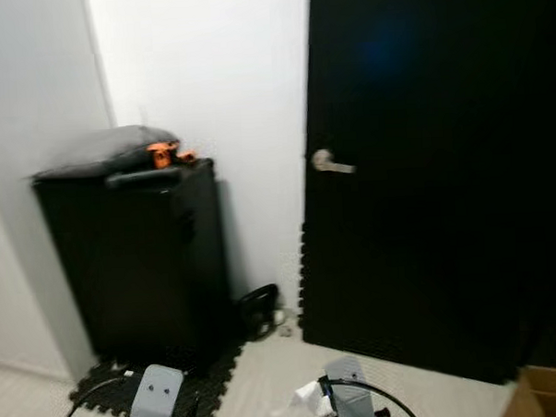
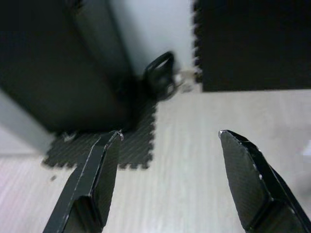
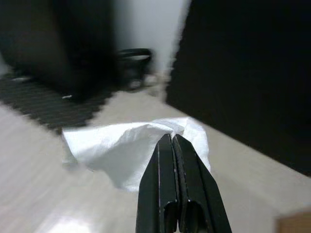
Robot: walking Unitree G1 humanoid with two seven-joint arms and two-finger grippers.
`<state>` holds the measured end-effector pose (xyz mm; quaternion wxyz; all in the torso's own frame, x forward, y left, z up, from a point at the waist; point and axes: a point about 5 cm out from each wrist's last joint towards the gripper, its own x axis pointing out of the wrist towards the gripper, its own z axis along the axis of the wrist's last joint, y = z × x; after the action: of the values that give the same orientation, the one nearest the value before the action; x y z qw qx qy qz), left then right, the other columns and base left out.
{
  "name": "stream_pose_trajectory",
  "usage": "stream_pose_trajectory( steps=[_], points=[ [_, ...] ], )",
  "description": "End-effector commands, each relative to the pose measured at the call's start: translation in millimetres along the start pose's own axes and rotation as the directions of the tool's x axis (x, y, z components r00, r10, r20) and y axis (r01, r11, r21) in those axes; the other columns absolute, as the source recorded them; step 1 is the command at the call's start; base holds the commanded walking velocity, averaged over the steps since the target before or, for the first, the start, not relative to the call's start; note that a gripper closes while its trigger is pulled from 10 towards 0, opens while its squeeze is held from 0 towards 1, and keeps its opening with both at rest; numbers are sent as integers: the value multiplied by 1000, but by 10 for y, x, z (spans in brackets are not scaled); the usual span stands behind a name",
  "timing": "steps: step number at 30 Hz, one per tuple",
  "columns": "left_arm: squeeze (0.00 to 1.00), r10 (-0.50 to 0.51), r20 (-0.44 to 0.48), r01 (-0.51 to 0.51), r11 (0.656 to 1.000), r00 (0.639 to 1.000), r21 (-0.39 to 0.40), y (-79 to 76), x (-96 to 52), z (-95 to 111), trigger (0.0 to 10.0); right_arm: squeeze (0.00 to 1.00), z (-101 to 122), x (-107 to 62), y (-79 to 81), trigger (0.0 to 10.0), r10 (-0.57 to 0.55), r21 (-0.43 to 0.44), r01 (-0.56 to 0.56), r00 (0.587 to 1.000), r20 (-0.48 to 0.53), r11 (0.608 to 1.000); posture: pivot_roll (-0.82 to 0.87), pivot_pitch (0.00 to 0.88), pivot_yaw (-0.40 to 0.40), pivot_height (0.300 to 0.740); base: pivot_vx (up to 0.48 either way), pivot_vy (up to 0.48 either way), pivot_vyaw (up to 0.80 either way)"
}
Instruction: Clean up the room
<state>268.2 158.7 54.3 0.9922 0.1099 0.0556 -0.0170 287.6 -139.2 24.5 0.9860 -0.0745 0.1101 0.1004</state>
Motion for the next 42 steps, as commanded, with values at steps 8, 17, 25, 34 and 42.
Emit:
stream_pose_trajectory(
  steps=[8, 17, 25, 34, 42],
  points=[
    [0, 7, -25, -7, 1000, 1000, -3, 14, -34, -66, 10000, 0, -62, -20, 20, 10000, -6, 9, 6, 1000, -30, 1000, 66, 52, -28, 740, 0, 0, -800],
    [0, 8, -17, -8, 1000, 1000, -9, 16, -31, -54, 10000, 0, -68, -26, 0, 10000, -14, 7, 15, 999, -34, 1000, 63, 52, -28, 740, 0, 0, -800],
    [0, 17, -23, -17, 1000, 1000, 7, 21, -28, -58, 10000, 0, -78, -32, -12, 10000, -21, 12, 22, 999, -39, 1000, 62, 50, -29, 740, 0, 0, -800],
    [0, 13, -12, -13, 1000, 1000, -1, 21, -27, -47, 10000, 0, -81, -34, -20, 10000, -25, 9, 25, 999, -41, 1000, 63, 48, -28, 740, 0, 0, -800],
    [0, 11, -4, -11, 1000, 1000, -18, 17, -25, -33, 10000, 0, -80, -32, -23, 10000, -26, 10, 26, 999, -41, 1000, 63, 48, -28, 740, 0, 0, -800]
  ],
)
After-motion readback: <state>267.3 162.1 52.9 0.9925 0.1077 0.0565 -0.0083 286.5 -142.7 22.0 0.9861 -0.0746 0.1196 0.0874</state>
